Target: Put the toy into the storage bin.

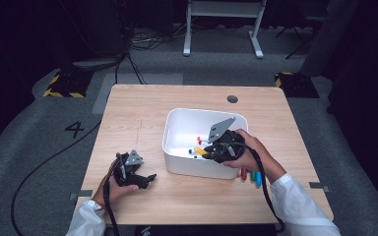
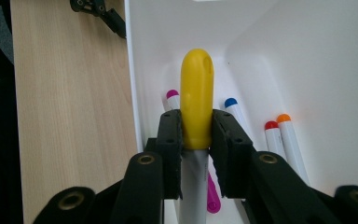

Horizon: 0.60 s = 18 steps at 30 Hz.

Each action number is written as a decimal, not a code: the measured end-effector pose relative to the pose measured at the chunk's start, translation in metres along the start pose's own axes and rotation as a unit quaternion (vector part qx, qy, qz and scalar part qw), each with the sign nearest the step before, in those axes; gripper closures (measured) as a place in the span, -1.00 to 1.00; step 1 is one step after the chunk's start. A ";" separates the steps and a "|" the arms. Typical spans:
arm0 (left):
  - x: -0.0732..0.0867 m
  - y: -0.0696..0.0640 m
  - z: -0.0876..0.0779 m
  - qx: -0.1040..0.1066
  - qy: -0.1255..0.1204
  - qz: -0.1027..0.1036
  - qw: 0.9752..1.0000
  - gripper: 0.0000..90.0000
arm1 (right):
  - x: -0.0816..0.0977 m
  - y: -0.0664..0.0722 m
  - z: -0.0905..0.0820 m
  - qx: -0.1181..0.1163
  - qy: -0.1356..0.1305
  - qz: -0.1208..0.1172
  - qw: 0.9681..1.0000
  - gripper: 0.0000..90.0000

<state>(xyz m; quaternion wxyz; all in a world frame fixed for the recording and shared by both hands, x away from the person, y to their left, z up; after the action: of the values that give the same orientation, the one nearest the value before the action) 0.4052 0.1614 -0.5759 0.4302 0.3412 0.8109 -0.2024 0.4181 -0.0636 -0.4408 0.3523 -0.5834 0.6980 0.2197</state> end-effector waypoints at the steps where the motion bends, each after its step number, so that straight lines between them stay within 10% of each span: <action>1: 0.000 0.000 0.000 0.000 0.000 0.000 1.000 -0.69 | 0.000 -0.001 0.000 0.006 0.000 0.003 1.000 0.48; 11: 0.000 0.000 0.000 0.000 0.000 0.000 1.000 -0.69 | -0.004 -0.013 -0.019 0.048 -0.047 0.010 0.998 0.20; 18: 0.000 0.000 0.000 0.000 0.000 0.000 1.000 -0.69 | -0.005 -0.025 -0.050 0.094 -0.103 0.039 0.990 -0.04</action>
<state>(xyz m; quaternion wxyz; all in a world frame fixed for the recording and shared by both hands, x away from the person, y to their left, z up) 0.4053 0.1615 -0.5759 0.4303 0.3415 0.8107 -0.2022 0.4304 -0.1019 -0.4018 0.4666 -0.4947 0.6978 0.2251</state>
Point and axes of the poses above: each handheld gripper's, and its own axes: z roughly forward along the jaws, x roughly out of its underside, y roughly to its left, the point moved 10 cm from there along z, roughly forward along the jaws, and after that the axes turned 14 degrees about -y, right-handed, at the moved point
